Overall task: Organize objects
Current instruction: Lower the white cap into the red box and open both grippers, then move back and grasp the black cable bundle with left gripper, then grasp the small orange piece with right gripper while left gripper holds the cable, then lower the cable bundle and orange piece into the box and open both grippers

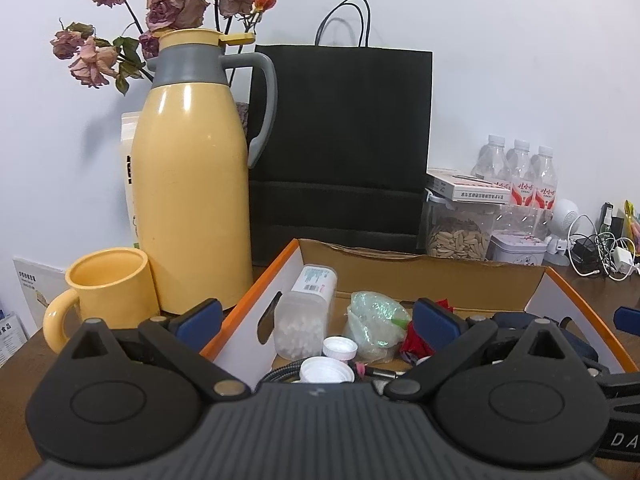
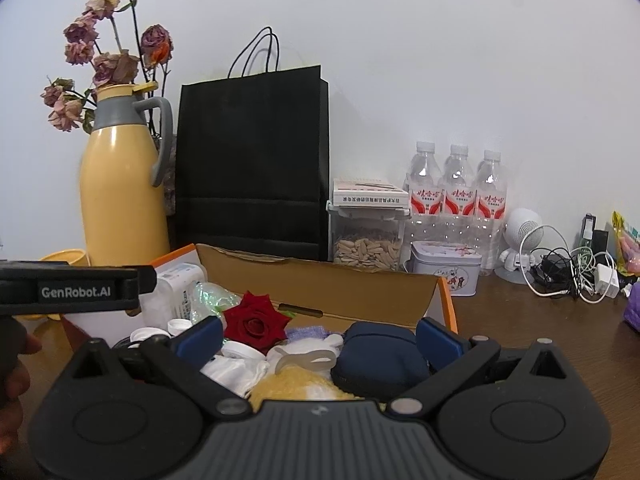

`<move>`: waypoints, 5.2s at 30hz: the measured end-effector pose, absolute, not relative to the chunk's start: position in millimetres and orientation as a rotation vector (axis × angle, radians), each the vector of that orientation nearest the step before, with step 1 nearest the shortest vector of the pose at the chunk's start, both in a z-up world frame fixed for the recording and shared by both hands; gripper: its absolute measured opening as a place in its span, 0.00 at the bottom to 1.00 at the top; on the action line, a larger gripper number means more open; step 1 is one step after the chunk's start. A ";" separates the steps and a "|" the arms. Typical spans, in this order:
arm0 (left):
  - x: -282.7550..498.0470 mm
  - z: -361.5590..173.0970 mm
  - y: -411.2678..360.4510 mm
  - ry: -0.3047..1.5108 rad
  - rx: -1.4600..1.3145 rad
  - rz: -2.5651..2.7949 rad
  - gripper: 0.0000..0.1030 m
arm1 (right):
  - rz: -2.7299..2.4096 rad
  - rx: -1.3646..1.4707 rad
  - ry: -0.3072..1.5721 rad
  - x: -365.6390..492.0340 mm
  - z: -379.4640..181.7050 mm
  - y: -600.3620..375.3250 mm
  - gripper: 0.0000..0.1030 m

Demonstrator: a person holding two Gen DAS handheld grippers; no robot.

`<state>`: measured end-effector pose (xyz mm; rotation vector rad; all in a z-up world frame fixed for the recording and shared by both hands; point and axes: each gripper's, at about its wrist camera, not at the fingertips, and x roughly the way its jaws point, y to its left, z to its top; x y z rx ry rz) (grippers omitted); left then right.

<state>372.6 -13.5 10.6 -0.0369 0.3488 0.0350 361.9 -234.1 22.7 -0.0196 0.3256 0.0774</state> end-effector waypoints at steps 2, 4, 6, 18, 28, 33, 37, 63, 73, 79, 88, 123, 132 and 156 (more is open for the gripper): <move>367.7 9.8 -11.2 0.346 -0.039 0.038 1.00 | 0.078 -0.029 0.318 357.9 23.0 -233.6 1.00; 362.0 8.8 -8.2 0.343 -0.044 0.041 1.00 | 0.080 -0.038 0.312 353.2 23.5 -233.4 1.00; 356.1 7.6 -5.1 0.342 -0.046 0.041 1.00 | 0.080 -0.047 0.304 347.7 23.3 -233.0 1.00; 324.5 -2.7 7.8 0.383 -0.026 0.042 1.00 | 0.086 -0.087 0.282 304.8 19.2 -235.5 1.00; 300.3 -11.3 10.4 0.418 0.017 0.023 1.00 | 0.122 -0.101 0.301 275.2 13.1 -239.6 1.00; 291.0 -16.3 12.7 0.454 0.020 0.024 1.00 | 0.136 -0.107 0.317 265.2 10.4 -240.3 1.00; 286.4 -23.0 11.2 0.500 0.037 0.027 1.00 | 0.147 -0.103 0.357 261.7 6.0 -239.8 1.00; 319.8 -49.4 16.9 0.670 -0.089 -0.084 1.00 | 0.162 -0.095 0.498 277.9 -13.1 -235.2 1.00; 312.4 -45.3 12.1 0.639 -0.062 -0.119 0.59 | 0.154 -0.080 0.526 282.8 -14.6 -237.2 1.00; 304.9 -37.9 15.9 0.600 -0.057 -0.105 0.59 | 0.154 -0.077 0.537 284.7 -15.0 -237.1 1.00; 287.8 -12.4 38.1 0.509 -0.027 -0.040 0.59 | 0.145 -0.071 0.542 288.4 -15.4 -237.7 1.00; 282.8 -15.6 96.4 0.522 -0.031 -0.005 0.59 | 0.366 -0.112 0.698 354.2 -33.9 -123.2 1.00; 281.1 -14.9 94.2 0.522 -0.033 -0.015 0.59 | 0.460 -0.137 0.674 366.1 -33.1 -118.8 0.84; 286.1 0.2 74.1 0.446 -0.011 -0.011 0.59 | 0.418 -0.083 0.402 331.6 9.0 -146.4 0.38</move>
